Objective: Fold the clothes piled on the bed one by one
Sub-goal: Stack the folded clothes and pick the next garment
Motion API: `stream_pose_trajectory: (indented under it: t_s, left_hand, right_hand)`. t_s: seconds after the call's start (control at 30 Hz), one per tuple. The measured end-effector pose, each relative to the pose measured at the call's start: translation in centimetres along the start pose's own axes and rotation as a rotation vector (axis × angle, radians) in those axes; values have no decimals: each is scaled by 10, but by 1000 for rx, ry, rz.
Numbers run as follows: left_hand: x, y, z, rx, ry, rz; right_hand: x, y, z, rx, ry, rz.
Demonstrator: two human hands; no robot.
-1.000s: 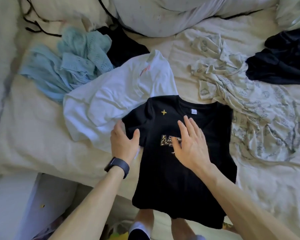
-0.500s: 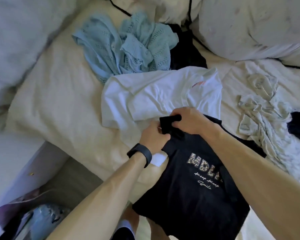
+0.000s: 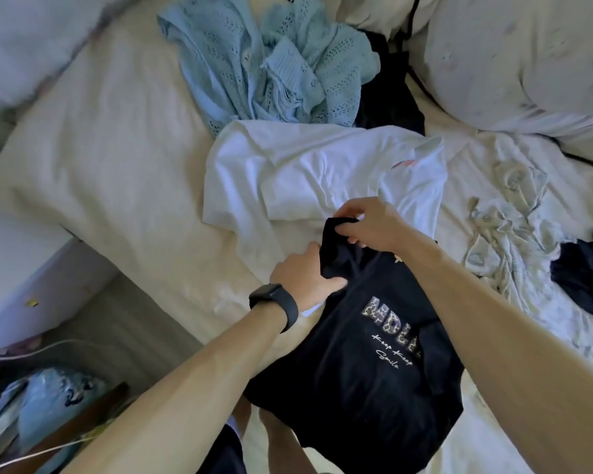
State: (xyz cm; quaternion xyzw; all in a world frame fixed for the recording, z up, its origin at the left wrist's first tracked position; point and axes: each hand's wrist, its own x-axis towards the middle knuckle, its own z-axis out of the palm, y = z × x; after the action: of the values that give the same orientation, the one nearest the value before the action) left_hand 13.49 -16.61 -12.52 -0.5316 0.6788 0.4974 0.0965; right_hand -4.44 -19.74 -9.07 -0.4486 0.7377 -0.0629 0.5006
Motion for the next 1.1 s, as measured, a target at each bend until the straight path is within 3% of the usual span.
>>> stream_pose_trajectory:
  t_s: [0.13, 0.27, 0.3, 0.37, 0.43, 0.47, 0.6, 0.73, 0.9, 1.1]
  left_hand:
    - [-17, 13, 7, 16, 236, 153]
    - [-52, 33, 45, 147, 445, 520]
    - [-61, 38, 57, 201, 428, 604]
    - [-75, 45, 82, 377, 227, 696]
    - [-83, 42, 105, 537, -1, 676]
    - [-86, 38, 112, 583, -16, 653]
    - [-80, 17, 109, 612, 215, 450]
    - [-59, 5, 99, 638, 168, 379]
    - [-47, 9, 85, 641, 177, 398]
    - [-57, -12, 67, 311, 215, 164]
  right_hand:
    - [-40, 24, -13, 176, 214, 23]
    - [-116, 73, -16, 175, 396, -28]
    - [-136, 90, -13, 103, 422, -14]
    - [-163, 130, -5, -79, 400, 39]
    - [-179, 164, 6, -203, 229, 181]
    - [-182, 177, 11, -199, 168, 253]
    - [-163, 190, 25, 16, 351, 264]
    - [-125, 177, 23, 315, 433, 288]
    - [-86, 160, 6, 430, 420, 300]
    - [-63, 136, -5, 750, 373, 264]
